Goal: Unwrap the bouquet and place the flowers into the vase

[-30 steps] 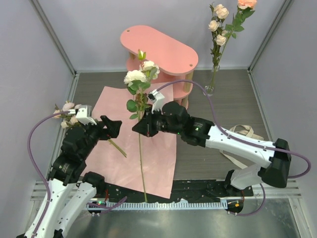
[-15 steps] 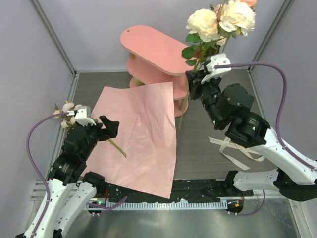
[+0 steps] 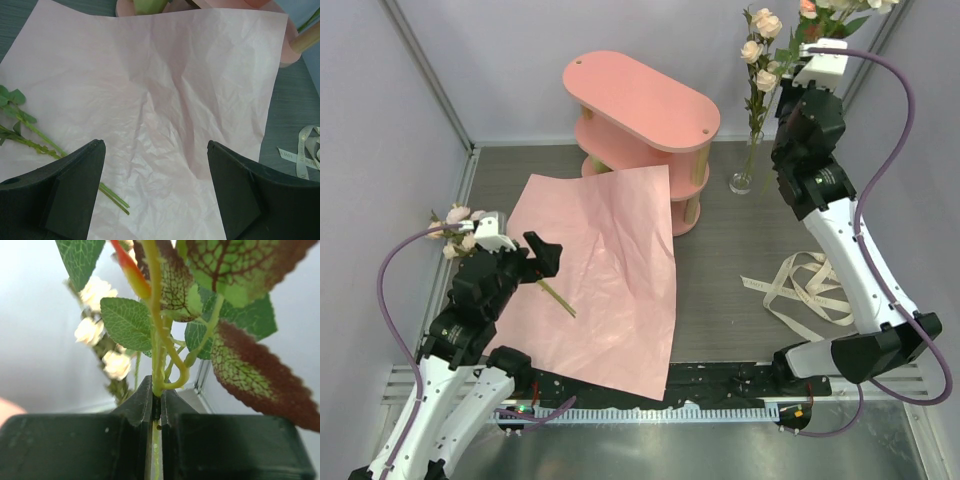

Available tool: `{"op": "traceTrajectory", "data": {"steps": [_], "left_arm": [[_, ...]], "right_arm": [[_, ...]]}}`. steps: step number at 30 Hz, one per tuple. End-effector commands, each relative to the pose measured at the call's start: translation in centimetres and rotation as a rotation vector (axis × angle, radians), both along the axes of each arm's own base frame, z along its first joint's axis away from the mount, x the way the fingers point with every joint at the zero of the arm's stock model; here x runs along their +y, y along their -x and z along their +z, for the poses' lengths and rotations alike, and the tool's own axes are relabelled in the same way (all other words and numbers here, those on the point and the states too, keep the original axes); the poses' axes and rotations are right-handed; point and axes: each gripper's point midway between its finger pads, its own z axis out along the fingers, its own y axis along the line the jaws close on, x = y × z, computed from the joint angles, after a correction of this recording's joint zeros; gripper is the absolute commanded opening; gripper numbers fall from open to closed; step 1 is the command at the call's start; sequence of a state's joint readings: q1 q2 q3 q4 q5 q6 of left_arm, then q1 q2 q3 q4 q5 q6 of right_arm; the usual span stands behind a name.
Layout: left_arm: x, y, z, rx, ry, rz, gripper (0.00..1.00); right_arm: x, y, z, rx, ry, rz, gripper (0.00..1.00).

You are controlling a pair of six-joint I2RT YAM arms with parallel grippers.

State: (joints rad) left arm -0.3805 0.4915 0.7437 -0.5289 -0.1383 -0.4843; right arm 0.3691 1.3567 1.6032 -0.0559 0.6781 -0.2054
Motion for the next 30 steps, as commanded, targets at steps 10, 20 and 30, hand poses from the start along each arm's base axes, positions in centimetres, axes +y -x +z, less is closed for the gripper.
{"op": "traceTrajectory", "data": {"steps": [10, 20, 30], "left_arm": [[-0.6, -0.7, 1.0, -0.035, -0.009, -0.030, 0.89], [-0.6, -0.9, 0.8, -0.026, -0.010, -0.026, 0.92], [-0.6, -0.9, 0.7, -0.024, -0.010, -0.028, 0.92]], "right_arm": [[-3.5, -4.4, 9.8, -0.369, -0.088, -0.013, 0.01], [-2.4, -7.0, 10.7, -0.369, -0.041, 0.018, 0.01], [-2.4, -8.3, 9.0, -0.335, -0.018, 0.006, 0.01]]}}
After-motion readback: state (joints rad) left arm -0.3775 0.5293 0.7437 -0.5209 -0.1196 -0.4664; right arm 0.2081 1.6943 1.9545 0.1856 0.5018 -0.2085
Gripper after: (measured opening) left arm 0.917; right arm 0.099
